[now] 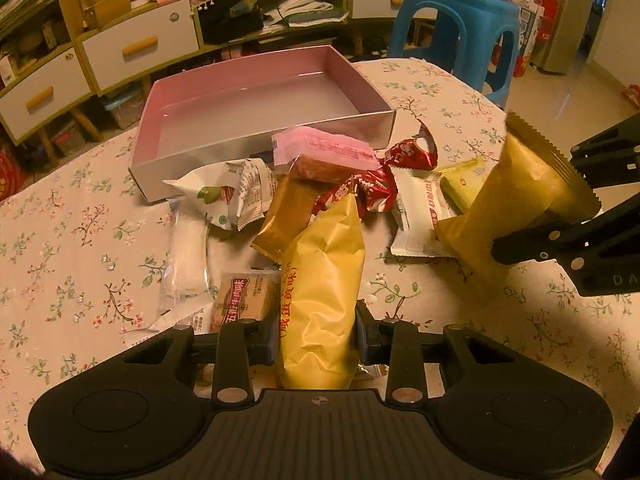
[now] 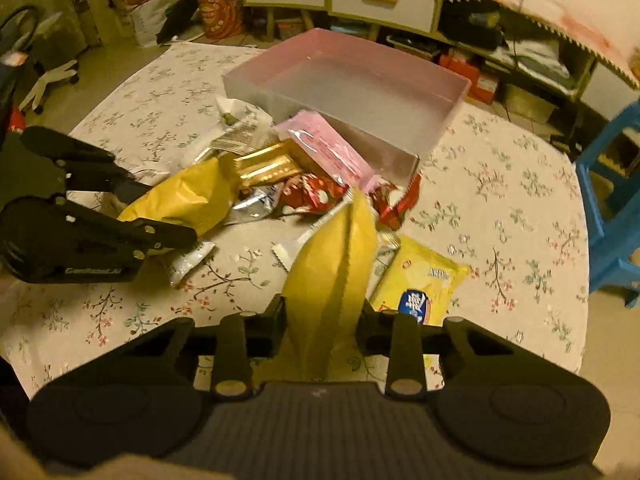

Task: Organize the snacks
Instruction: 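Lift the yellow bags with both grippers and carry them toward the pink box, then lower both yellow bags into the pink box and open both grippers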

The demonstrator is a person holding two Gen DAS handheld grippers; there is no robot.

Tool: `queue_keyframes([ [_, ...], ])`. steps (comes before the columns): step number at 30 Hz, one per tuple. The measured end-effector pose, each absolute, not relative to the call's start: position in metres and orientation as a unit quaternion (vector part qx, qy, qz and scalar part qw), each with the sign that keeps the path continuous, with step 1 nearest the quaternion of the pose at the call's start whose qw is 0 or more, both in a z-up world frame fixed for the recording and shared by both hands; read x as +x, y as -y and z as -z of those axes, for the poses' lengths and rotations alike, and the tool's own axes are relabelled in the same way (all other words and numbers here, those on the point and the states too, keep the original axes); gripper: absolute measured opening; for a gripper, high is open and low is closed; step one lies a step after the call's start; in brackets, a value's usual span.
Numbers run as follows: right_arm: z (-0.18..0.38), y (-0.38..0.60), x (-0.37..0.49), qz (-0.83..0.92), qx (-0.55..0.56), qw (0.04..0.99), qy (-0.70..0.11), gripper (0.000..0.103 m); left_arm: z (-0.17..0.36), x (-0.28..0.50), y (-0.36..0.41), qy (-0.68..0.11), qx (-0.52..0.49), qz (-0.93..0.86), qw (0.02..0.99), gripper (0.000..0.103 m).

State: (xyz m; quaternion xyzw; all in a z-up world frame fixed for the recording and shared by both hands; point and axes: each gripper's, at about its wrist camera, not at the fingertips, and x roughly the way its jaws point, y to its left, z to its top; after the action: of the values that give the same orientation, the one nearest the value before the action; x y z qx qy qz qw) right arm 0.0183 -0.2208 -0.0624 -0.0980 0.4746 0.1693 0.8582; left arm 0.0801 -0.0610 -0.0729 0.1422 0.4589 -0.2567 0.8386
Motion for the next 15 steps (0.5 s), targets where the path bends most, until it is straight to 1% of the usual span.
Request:
queue_keyframes([
  [9,0.037,0.214,0.016,-0.178,-0.095,0.874,-0.443,0.028,0.046,0.082,0.060,-0.431,0.138,0.263,0.852,0.032],
  [15,0.018,0.211,0.030,-0.173,-0.093,0.885,-0.422,0.028,0.026,0.103,0.059,-0.410,0.147,0.254,0.863,0.032],
])
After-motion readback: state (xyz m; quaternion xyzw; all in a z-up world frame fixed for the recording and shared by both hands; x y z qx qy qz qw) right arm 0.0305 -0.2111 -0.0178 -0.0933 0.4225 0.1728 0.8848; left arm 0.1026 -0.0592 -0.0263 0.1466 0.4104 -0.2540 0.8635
